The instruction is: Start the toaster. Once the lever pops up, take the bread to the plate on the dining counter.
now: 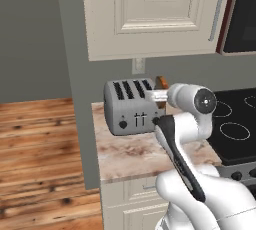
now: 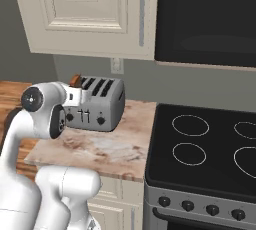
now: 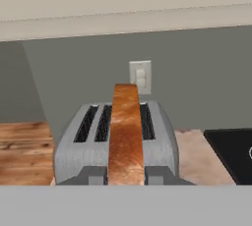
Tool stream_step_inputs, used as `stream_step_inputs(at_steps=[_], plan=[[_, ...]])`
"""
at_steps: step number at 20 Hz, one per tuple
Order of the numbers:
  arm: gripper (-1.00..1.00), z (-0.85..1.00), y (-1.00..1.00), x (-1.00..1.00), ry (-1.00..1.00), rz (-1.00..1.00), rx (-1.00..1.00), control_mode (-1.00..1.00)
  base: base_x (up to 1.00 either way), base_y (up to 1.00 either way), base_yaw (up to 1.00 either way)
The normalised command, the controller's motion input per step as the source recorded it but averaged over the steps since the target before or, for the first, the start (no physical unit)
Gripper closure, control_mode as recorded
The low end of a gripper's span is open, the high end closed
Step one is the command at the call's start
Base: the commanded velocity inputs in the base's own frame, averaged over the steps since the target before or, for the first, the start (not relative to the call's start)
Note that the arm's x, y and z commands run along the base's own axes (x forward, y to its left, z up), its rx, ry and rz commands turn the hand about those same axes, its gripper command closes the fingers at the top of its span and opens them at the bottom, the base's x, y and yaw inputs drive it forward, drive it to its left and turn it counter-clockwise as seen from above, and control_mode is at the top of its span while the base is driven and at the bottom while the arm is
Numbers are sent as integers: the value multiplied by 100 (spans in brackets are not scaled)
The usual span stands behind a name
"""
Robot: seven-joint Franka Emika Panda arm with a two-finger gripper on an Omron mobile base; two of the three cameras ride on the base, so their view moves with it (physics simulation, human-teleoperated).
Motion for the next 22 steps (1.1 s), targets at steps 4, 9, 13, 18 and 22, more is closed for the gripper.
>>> stream_step_inputs(at_steps=[4, 9, 13, 18, 22], plan=[[100, 18, -35, -81, 20, 0, 0, -100, 0, 0, 0], [100, 13, -20, -71, 27, 0, 0, -100, 0, 0, 0], [100, 1, -10, -63, 24, -1, 0, -100, 0, 0, 0], [100, 0, -20, -57, 12, 0, 0, -100, 0, 0, 0], [100, 0, -19, -48, 7, -2, 0, -100, 0, 0, 0]])
